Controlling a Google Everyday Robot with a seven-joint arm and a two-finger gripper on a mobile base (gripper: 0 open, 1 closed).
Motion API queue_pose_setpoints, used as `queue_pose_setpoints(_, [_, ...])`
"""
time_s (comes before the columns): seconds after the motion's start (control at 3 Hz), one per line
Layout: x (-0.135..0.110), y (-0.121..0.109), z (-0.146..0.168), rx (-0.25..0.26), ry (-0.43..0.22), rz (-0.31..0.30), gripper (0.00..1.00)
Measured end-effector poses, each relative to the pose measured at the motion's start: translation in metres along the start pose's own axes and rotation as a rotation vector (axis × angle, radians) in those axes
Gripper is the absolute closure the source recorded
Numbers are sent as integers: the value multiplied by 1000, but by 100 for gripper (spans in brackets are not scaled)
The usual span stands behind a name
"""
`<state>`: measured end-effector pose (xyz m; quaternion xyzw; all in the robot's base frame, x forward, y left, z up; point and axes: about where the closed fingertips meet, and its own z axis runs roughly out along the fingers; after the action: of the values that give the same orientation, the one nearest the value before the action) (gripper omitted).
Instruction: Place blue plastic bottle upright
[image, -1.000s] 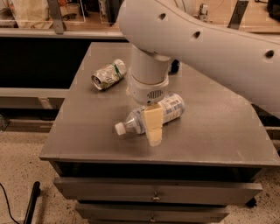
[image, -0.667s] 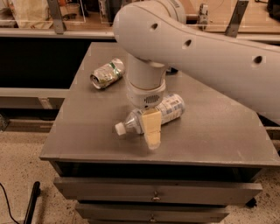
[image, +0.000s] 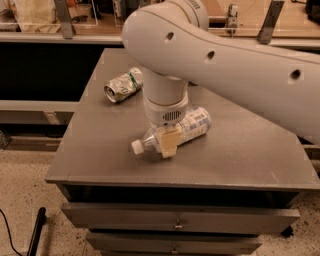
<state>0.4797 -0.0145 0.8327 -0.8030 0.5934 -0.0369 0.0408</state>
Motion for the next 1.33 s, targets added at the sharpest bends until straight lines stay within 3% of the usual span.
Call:
queue_pose_setpoints(0.33, [3,1,-11,11,-34,3,65])
queue_pose_setpoints(0.67, [9,3,-44,13,-137,13,88])
queue_pose_setpoints(1.0, [13,-3,-87,-1,-315,30,100])
queue_pose_setpoints(1.33, [13,-11,-130,6,-506,40,100])
